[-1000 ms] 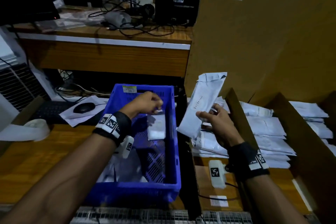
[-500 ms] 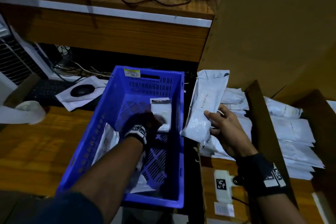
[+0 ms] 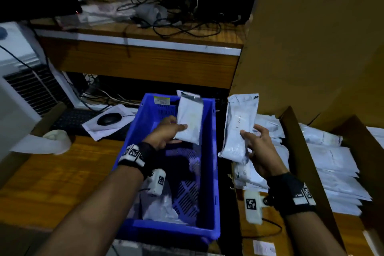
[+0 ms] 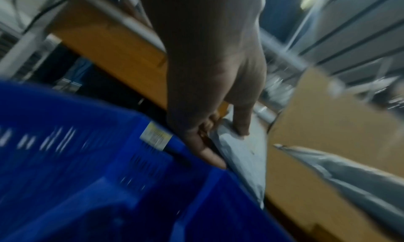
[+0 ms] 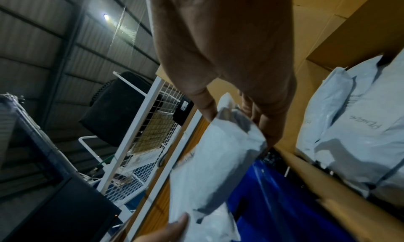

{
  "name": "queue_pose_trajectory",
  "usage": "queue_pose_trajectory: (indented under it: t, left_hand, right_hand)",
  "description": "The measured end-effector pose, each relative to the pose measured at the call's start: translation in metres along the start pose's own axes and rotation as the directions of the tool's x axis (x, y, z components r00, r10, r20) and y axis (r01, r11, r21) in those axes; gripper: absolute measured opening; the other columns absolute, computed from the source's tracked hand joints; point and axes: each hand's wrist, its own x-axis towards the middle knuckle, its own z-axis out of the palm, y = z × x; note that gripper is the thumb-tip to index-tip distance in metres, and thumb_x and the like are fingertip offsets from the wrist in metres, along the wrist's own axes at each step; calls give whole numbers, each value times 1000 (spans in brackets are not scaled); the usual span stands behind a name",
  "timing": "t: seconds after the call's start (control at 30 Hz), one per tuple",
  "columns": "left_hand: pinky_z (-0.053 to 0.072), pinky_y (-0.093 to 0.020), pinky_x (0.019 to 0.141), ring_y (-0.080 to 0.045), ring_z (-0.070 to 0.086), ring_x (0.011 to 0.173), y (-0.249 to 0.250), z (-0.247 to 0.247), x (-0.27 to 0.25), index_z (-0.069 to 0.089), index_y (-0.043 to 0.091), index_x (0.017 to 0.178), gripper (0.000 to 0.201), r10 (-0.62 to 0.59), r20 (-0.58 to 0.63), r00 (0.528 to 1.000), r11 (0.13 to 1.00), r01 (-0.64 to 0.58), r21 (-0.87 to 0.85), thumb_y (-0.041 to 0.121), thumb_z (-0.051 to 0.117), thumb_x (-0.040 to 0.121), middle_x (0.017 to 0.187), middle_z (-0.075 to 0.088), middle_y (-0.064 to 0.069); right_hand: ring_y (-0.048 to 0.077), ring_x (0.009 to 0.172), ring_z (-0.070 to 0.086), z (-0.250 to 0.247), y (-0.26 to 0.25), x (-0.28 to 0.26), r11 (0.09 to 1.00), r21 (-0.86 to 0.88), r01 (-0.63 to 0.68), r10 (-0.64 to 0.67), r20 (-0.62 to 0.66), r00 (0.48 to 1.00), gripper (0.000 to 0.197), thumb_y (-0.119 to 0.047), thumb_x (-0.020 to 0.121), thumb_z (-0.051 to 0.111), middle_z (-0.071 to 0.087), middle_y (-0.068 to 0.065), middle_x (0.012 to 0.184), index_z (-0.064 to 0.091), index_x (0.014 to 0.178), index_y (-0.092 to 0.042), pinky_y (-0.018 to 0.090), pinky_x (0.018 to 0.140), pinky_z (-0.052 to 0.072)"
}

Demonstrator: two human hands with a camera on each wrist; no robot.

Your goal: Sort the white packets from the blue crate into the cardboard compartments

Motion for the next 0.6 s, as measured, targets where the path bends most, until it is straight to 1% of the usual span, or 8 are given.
queue_pose_trajectory:
  t: [0.03,0.07,0.17,0.27,0.37,0.47,0.53,0.6]
  left_hand:
    - [63,-37,68,-21,72,91,11,-3,-12,60,15,111,21,73,0,997,996,-73,-49,15,76,97,110,75,-7]
    - [63,-36,68,-20,72,90,19,-6,-25,60,16,112,21,154,2,988,987,-153,-54,13,75,98,113,75,-8]
    - [60,-35,71,-24,72,93,35,-13,-62,62,10,114,22,352,4,936,933,-350,-85,10,76,97,118,74,-14]
    - [56,-41,87,-28,72,102,42,-20,-92,66,16,108,25,522,-29,853,853,-521,22,26,82,91,109,75,-9]
    - [50,-33,83,-15,66,96,41,-21,-114,66,23,103,22,634,-33,773,766,-621,164,35,81,92,99,69,6]
    - [49,-23,76,-7,63,88,42,-13,-140,64,21,99,18,770,-69,634,628,-733,263,21,81,92,95,66,10]
    - [52,-31,79,-12,64,91,42,-6,-153,65,19,100,22,867,-11,499,472,-813,341,16,83,88,98,64,8]
    - [52,-34,85,-15,62,96,39,-1,-161,64,18,105,25,914,92,395,329,-855,401,20,84,89,104,59,5]
  right_hand:
    - [21,88,57,4,-2,-3,1000,-10,16,-16,7,1000,54,-18,106,63,55,21,92,33,148,-31,40,77,42]
    - [20,82,53,8,-4,-7,999,-22,36,-36,16,999,59,-17,107,62,47,18,84,28,150,-37,39,73,41]
    - [15,63,48,24,-14,-20,992,-57,112,-111,17,994,53,-12,109,56,50,3,69,28,144,-40,33,56,41]
    - [17,49,46,40,-25,-37,969,-100,226,-220,60,974,35,-7,111,49,52,6,67,46,140,-26,31,40,39]
    - [8,43,52,54,-28,-52,943,-178,283,-270,92,958,26,-4,112,45,57,-8,53,65,127,-7,23,45,43]
    - [11,67,66,71,-34,-70,948,-131,290,-281,80,956,25,-17,111,54,68,-4,74,72,125,-6,27,64,52]
    - [12,88,74,82,-42,-88,965,-22,260,-255,132,958,36,-38,107,57,77,-1,96,75,117,-9,33,78,58]
    - [17,84,77,89,-49,-104,971,104,216,-233,194,953,46,-51,103,56,80,8,100,74,113,-9,30,69,61]
